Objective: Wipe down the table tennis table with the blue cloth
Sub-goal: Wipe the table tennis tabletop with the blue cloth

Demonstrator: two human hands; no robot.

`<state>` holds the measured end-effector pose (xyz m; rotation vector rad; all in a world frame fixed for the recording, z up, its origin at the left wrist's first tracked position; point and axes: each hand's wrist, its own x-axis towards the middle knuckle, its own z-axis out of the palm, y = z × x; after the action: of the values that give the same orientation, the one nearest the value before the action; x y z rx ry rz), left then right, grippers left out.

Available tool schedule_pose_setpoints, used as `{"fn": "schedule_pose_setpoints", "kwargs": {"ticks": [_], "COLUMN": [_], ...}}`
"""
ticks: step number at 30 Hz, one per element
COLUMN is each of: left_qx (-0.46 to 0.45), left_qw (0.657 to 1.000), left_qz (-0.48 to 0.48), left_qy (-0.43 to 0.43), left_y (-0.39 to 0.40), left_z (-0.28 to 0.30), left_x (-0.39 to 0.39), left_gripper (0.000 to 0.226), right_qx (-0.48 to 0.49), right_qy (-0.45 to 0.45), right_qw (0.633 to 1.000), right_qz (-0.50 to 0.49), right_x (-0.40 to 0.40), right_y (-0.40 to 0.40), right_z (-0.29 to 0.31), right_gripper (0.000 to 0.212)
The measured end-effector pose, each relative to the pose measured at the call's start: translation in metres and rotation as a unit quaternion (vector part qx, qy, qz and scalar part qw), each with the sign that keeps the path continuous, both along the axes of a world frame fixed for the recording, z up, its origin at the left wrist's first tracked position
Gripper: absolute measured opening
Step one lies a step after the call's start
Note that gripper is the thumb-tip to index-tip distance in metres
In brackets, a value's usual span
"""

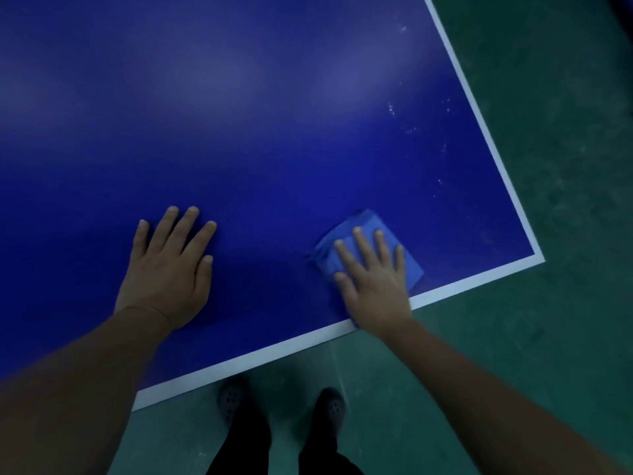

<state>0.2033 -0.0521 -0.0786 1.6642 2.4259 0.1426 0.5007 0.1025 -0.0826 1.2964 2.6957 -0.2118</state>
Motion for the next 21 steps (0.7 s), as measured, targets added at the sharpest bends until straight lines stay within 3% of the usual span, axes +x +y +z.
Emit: {"fn": "schedule_pose_setpoints", "kwargs": {"ticks": [5,8,10,12,14,16,19,21], "left_qx": [-0.009,-0.030,-0.024,0.016,0.051,0.061,0.051,0.032], "left_qw": [1.000,0.999,0.998,0.994,0.988,0.985,0.985,0.989], "left_qz": [-0.002,0.005,0.039,0.103,0.143,0.159,0.152,0.137], "left_qy": [0.018,0.042,0.049,0.019,-0.014,-0.043,-0.057,-0.036], "left_y": [0.001,0.001,0.005,0.012,0.023,0.037,0.060,0.076], "left_z": [-0.002,0.001,0.007,0.015,0.020,0.019,0.010,0.003], "left_x": [0.003,0.006,0.020,0.056,0.108,0.166,0.237,0.266], "left_gripper": [0.064,0.069,0.069,0.066,0.063,0.063,0.063,0.063], "right_qx": [-0.004,-0.006,0.020,0.023,0.005,0.011,0.056,0.033], "right_qy": [-0.032,-0.007,0.012,0.041,0.053,0.050,0.004,-0.003], "right_qw": [0.965,0.949,0.975,0.998,0.990,0.983,0.998,0.985], "right_qz": [-0.261,-0.315,-0.221,-0.034,0.133,0.174,-0.005,-0.168], "right_x": [0.069,0.041,0.013,-0.004,0.009,0.044,0.115,0.161], "right_y": [0.071,0.068,0.047,0.021,0.021,0.062,0.160,0.222], "right_z": [0.008,0.005,0.001,-0.002,-0.008,-0.009,-0.008,-0.002], "right_gripper": [0.058,0.057,0.056,0.054,0.052,0.052,0.055,0.055]}}
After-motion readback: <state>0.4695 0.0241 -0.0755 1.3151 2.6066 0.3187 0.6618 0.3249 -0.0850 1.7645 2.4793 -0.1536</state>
